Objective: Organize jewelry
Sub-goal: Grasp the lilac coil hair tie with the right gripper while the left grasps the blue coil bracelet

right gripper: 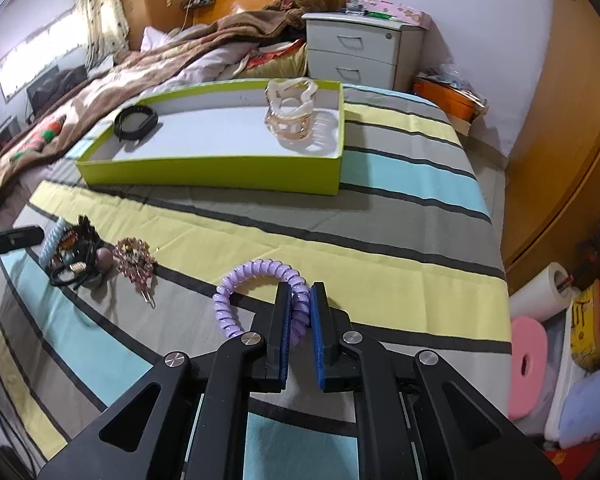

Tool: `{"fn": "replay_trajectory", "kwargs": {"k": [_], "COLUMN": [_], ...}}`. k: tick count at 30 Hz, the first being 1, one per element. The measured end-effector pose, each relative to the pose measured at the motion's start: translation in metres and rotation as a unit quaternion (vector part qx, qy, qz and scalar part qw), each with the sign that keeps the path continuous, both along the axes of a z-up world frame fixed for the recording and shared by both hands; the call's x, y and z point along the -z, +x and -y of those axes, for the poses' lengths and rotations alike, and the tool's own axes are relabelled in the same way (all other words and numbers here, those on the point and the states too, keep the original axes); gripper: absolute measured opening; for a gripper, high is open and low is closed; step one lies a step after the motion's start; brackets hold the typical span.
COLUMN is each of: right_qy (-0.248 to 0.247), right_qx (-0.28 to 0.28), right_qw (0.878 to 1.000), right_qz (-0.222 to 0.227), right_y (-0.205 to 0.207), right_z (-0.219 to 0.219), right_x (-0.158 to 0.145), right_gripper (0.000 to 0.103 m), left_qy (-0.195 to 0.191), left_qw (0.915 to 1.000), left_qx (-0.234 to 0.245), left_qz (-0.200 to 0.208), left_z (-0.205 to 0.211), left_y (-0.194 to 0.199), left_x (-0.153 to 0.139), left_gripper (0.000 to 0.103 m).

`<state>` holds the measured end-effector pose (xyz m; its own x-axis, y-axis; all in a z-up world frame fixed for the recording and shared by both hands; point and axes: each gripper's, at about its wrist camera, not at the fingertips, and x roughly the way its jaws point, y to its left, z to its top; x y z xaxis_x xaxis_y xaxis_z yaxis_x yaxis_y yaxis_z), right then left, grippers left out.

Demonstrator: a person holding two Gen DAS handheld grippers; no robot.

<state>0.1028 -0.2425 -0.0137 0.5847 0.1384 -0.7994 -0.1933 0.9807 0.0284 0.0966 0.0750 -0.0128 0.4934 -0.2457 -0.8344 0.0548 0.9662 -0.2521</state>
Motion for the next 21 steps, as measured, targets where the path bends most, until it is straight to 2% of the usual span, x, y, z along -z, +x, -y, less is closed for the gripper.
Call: {"fn": "replay_trajectory", "kwargs": {"k": [4, 5, 8, 10, 18, 21], "right_qy": [0.015, 0.017, 0.017, 0.023, 0.032, 0.031], "right_qx": [0.013, 0.014, 0.014, 0.014, 0.015, 0.015], "right_qw": [1.0, 1.0, 1.0, 1.0, 0.999, 0.999], "right_qz": [0.006, 0.006, 0.009, 0.01, 0.012, 0.011], "right_y": [-0.003, -0.003, -0.003, -0.003, -0.003, -0.003], "right_z": [0.007, 0.007, 0.006, 0.005, 0.003, 0.004], "right_x": [-0.005, -0.006, -0.008, -0.009, -0.01, -0.009], "right_gripper": [0.01, 0.01, 0.01, 0.01, 0.01, 0.01], "left_qy": [0.088, 0.099, 0.107, 0.127, 0.146, 0.139], "left_qw": [0.996, 0.9949, 0.9938, 0.9914, 0.988, 0.9883], "left_qx": [0.011, 0.016, 0.028, 0.03, 0.046, 0.058], "left_qz": [0.012, 0.011, 0.011, 0.01, 0.016, 0.022], "left_z": [0.01, 0.013, 0.018, 0.022, 0.031, 0.034], "left_y": [-0.001, 0.0, 0.002, 0.006, 0.018, 0.017], "left_x": [0.001, 0.002, 0.004, 0.005, 0.003, 0.002], "left_gripper": [0.078, 0.078, 0.078, 0.078, 0.077, 0.066]}}
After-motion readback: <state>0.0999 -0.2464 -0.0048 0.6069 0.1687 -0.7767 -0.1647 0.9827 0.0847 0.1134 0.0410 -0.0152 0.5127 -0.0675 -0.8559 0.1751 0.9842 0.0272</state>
